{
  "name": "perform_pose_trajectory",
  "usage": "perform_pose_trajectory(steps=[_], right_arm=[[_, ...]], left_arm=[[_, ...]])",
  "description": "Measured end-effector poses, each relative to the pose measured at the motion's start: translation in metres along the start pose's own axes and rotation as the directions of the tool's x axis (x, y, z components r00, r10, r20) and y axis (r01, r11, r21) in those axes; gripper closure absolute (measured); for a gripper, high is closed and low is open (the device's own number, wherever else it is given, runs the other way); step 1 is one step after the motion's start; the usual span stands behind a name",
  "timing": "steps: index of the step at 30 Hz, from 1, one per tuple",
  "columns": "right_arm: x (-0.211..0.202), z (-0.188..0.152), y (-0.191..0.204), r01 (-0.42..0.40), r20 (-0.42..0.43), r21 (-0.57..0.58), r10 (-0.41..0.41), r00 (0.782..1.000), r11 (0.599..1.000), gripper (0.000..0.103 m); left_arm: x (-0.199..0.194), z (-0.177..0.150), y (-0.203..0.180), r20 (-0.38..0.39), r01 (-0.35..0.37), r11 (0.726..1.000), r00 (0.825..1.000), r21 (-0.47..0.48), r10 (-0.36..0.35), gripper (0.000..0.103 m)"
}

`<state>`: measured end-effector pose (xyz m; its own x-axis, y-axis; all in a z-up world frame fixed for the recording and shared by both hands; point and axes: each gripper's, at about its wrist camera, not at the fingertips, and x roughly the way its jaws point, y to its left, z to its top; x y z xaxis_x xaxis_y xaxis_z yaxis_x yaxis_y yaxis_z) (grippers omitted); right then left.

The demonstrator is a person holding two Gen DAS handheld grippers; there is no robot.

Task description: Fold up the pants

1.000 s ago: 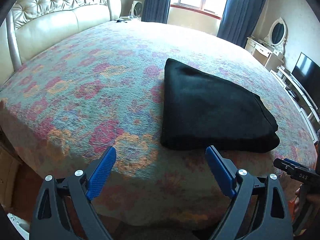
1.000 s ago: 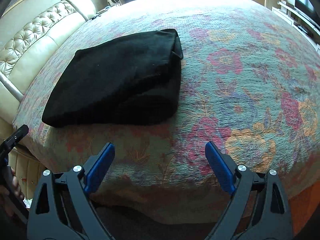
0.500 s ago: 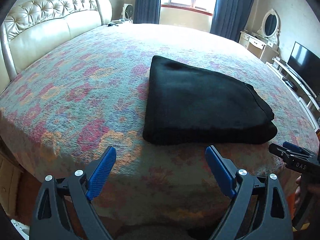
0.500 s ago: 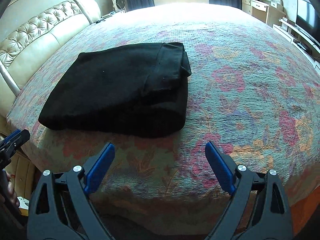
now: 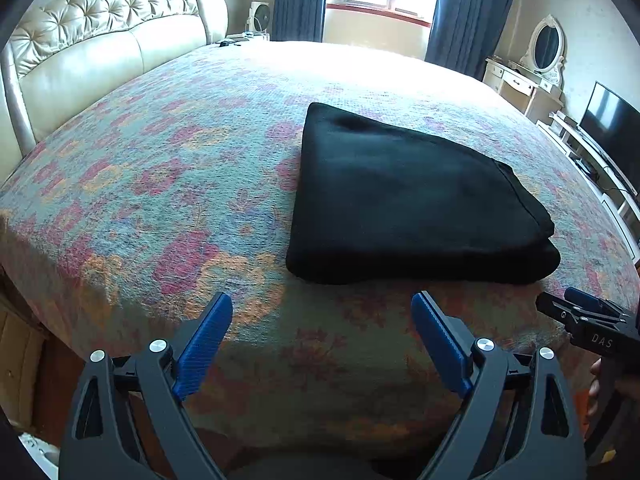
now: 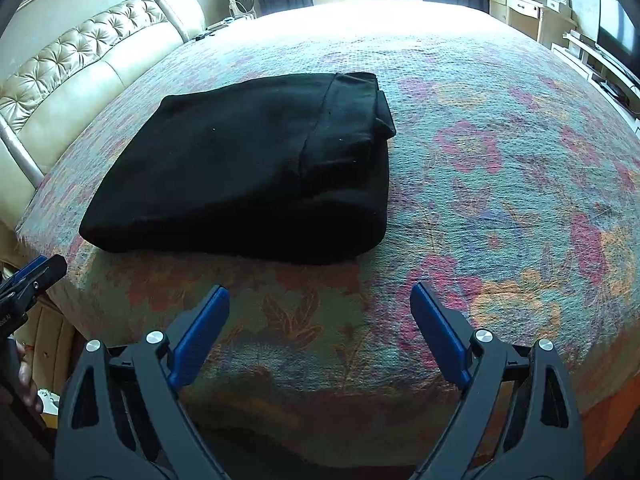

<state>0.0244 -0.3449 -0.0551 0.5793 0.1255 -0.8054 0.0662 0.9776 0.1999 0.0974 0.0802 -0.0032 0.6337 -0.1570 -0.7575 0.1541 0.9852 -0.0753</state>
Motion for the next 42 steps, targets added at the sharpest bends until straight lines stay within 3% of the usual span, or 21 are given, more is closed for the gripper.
perform_pose_trajectory(steps=[42], right_arm=[[0.0089, -0.0081, 0.0034, -0.006, -0.034, 0.006, 0.006, 0.999, 1.0, 0.011]], left_arm=[[-0.0019, 0.0011, -0.0025, -0.005, -0.055, 0.998, 0.998, -0.005, 0.055, 0.013]])
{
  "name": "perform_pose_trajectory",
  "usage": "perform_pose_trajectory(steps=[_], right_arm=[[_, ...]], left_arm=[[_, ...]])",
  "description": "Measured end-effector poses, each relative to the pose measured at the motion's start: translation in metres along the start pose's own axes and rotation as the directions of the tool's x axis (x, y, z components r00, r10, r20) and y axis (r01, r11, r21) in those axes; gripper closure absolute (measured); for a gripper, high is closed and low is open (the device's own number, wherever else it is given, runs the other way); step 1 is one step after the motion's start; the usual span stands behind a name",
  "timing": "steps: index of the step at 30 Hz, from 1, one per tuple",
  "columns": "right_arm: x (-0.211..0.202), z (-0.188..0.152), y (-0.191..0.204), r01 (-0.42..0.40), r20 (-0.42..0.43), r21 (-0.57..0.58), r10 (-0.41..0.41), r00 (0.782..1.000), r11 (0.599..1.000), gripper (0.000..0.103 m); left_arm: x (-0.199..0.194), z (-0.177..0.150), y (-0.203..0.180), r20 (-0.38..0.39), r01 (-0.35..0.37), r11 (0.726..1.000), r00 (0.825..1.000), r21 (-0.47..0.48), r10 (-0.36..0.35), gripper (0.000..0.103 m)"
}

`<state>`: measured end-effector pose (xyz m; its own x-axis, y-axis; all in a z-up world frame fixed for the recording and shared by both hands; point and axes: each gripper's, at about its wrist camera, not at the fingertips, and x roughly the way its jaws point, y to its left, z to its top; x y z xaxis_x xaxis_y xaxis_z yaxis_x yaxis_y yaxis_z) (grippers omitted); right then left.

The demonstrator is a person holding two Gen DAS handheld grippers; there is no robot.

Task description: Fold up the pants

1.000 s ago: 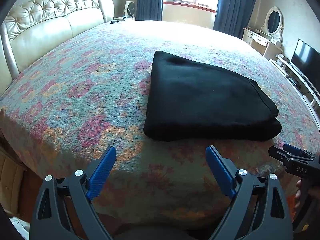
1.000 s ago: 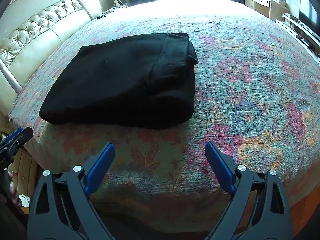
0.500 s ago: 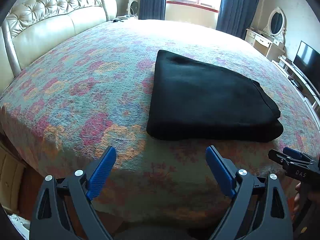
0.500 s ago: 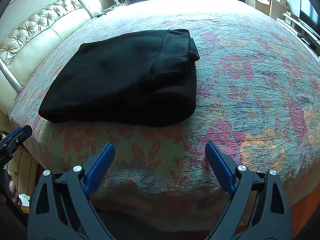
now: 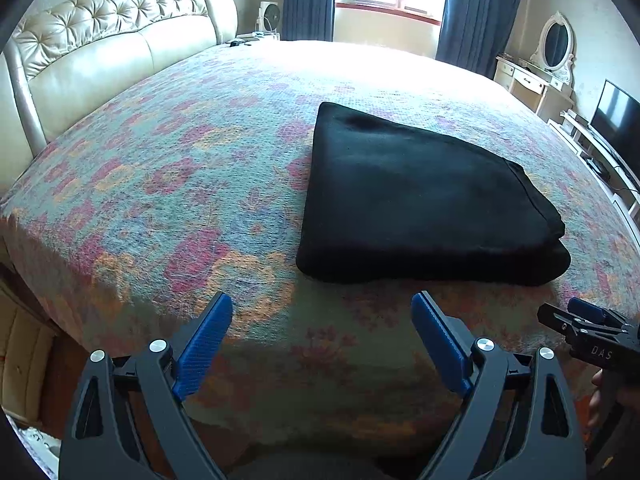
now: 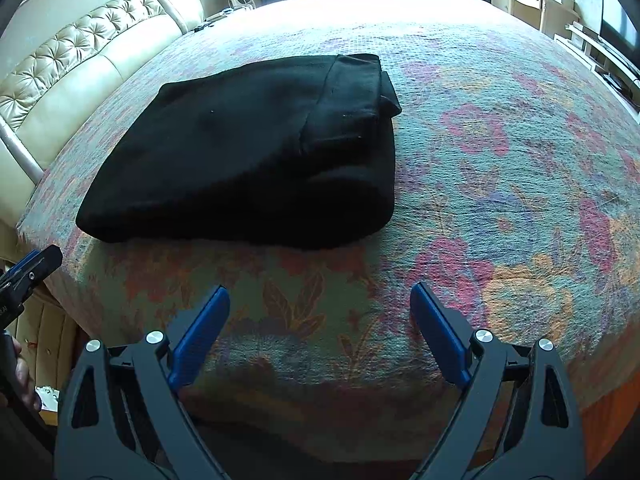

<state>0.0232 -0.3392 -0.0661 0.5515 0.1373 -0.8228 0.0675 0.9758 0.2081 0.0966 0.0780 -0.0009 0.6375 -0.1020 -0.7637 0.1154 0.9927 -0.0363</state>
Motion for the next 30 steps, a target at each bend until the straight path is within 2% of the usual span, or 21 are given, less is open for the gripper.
perform_pose_trajectory(steps=[10, 18, 23, 27, 30], right_arm=[[0.001, -0.002, 0.001, -0.004, -0.004, -0.001, 0.004, 1.0, 1.0, 0.011], [0.002, -0.002, 0.0, -0.009, -0.008, 0.001, 0.009, 1.0, 1.0, 0.011], [0.002, -0.002, 0.0, -0.013, -0.01, 0.006, 0.013, 1.0, 1.0, 0.011], [0.002, -0.001, -0.001, -0.013, -0.01, 0.007, 0.013, 1.0, 1.0, 0.011], [0.002, -0.001, -0.001, -0.015, -0.01, 0.008, 0.015, 1.0, 1.0, 0.011]], left_arm=[[-0.007, 0.006, -0.008, 0.054, -0.058, 0.998, 0.997, 0.024, 0.056, 0.013], [-0.012, 0.008, -0.016, 0.085, -0.034, 0.998, 0.996, 0.055, 0.029, 0.013], [-0.015, 0.011, -0.02, 0.105, -0.047, 0.996, 0.994, 0.074, 0.039, 0.013], [-0.019, 0.013, -0.019, 0.136, -0.107, 0.993, 0.986, 0.043, 0.1, 0.013], [-0.022, 0.013, -0.017, 0.144, -0.072, 0.996, 0.987, 0.047, 0.065, 0.013]])
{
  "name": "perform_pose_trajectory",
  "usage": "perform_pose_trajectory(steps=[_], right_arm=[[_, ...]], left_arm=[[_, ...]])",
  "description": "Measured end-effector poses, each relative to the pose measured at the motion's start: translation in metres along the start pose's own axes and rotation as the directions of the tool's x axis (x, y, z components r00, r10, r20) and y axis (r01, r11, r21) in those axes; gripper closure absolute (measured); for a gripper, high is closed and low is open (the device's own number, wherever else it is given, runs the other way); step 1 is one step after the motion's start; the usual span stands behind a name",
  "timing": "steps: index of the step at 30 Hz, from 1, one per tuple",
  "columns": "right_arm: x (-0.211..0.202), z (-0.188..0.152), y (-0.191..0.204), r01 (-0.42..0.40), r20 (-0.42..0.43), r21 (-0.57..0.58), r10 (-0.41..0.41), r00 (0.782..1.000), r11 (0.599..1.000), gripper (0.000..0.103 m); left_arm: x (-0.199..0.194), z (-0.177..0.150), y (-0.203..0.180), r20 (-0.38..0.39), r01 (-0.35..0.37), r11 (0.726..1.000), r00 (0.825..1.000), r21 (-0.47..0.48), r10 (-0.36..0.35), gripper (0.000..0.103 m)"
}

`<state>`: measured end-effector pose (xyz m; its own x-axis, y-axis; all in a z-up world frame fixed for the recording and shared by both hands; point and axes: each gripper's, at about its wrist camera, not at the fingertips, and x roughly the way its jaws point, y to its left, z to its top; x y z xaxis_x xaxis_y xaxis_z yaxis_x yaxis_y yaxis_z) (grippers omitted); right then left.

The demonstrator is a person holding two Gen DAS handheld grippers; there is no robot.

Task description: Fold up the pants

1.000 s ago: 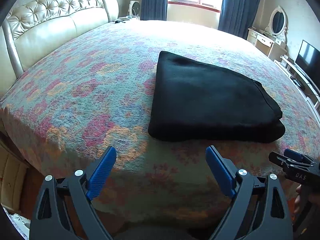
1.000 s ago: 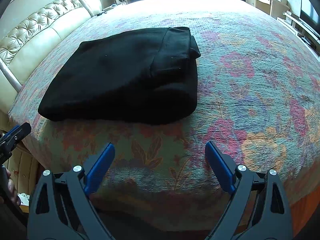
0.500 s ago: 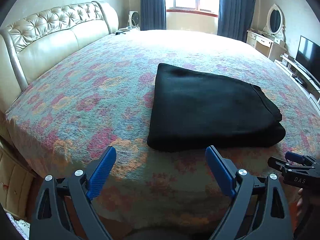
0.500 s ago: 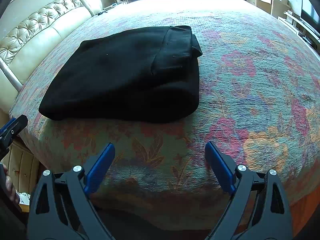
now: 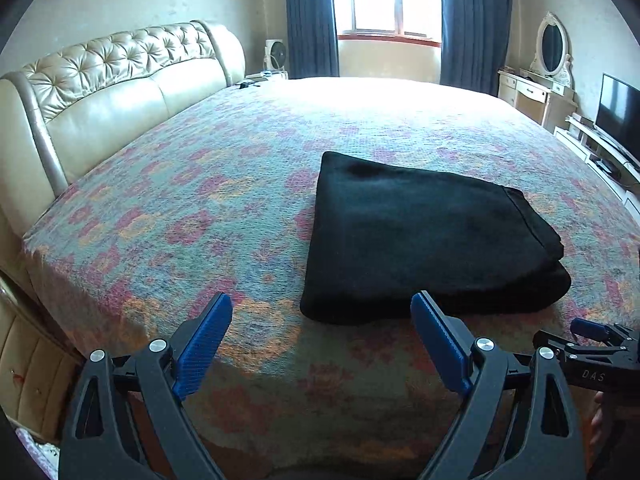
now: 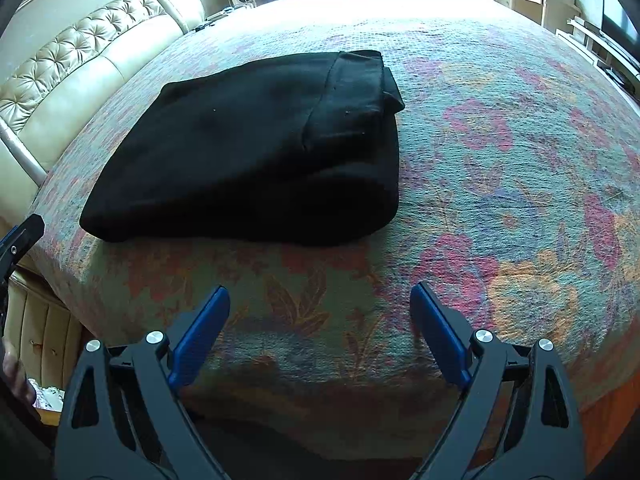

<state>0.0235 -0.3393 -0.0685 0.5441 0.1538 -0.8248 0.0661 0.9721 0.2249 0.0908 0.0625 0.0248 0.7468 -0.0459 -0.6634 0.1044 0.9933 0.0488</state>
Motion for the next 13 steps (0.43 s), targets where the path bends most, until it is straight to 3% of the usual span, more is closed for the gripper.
perform_pose_trajectory(steps=[3, 5, 9, 13], right_arm=[[0.0, 0.0, 0.0, -0.003, 0.0, 0.001, 0.003, 1.0, 1.0, 0.011], [-0.001, -0.002, 0.0, -0.004, 0.0, 0.003, 0.004, 1.0, 1.0, 0.011], [-0.008, 0.0, -0.001, -0.033, -0.011, 0.031, 0.034, 0.999, 0.999, 0.011], [-0.025, 0.022, -0.009, -0.083, 0.026, 0.056, 0.082, 0.996, 0.995, 0.011]], left_arm=[[0.005, 0.002, 0.005, -0.06, -0.014, 0.999, 0.998, -0.031, 0.012, 0.013], [0.007, 0.004, 0.009, -0.077, 0.025, 0.998, 0.997, -0.051, -0.029, 0.013], [0.009, 0.013, 0.01, -0.059, 0.018, 1.0, 0.998, -0.01, -0.018, 0.013], [0.04, 0.04, 0.025, -0.088, 0.02, 0.999, 0.996, 0.03, -0.017, 0.013]])
